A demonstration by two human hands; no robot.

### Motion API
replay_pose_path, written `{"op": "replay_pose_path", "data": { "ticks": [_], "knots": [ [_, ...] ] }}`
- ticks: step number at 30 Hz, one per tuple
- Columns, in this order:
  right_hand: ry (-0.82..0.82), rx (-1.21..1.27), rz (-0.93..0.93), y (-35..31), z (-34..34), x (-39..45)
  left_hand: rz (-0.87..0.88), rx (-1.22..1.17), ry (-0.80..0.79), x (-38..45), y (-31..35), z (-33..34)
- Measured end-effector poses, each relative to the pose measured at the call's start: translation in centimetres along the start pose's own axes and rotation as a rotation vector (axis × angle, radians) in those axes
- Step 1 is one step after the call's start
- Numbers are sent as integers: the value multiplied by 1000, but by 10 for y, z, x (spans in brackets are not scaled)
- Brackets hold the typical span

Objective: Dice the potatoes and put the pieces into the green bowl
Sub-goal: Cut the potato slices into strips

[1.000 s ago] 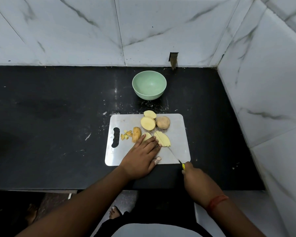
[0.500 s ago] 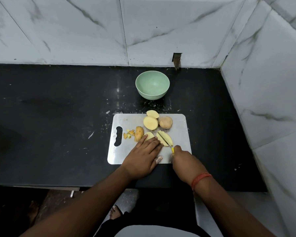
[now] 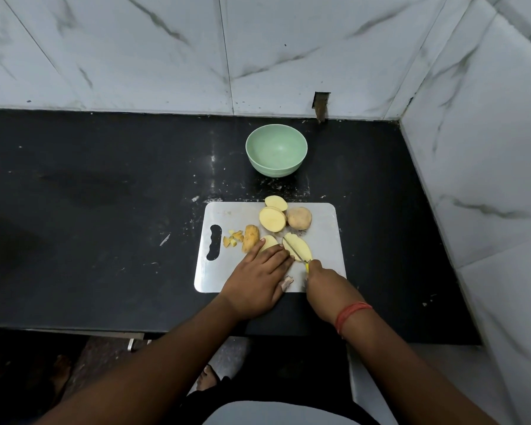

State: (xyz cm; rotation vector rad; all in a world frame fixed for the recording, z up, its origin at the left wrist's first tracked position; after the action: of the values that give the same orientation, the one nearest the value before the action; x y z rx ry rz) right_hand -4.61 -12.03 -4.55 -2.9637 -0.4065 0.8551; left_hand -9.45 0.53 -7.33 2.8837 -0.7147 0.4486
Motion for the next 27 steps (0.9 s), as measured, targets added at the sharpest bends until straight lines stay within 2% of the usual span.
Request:
{"op": "replay_pose_path", "data": {
  "ticks": [19, 24, 27],
  "knots": [
    [-67, 73, 20, 39, 28, -36, -7, 57, -64, 1, 2, -1],
    [28, 204, 27, 56, 6, -46, 3, 48, -70, -2, 3, -3],
    [72, 158, 60, 61, -12, -32, -18, 39, -78, 0, 0, -7]
  ]
}}
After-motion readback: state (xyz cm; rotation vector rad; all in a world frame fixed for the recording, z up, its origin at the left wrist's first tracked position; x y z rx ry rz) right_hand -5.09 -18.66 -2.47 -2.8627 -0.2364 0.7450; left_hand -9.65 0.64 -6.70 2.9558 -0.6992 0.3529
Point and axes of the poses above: each hand's wrist, its own x-axis towards the middle knuckle, its own z-axis out of the palm, y = z × x, the point moved 7 cm from there along x, towards the middle knuckle, and after that the axes turned 10 degrees about z, right-handed, at the moved point
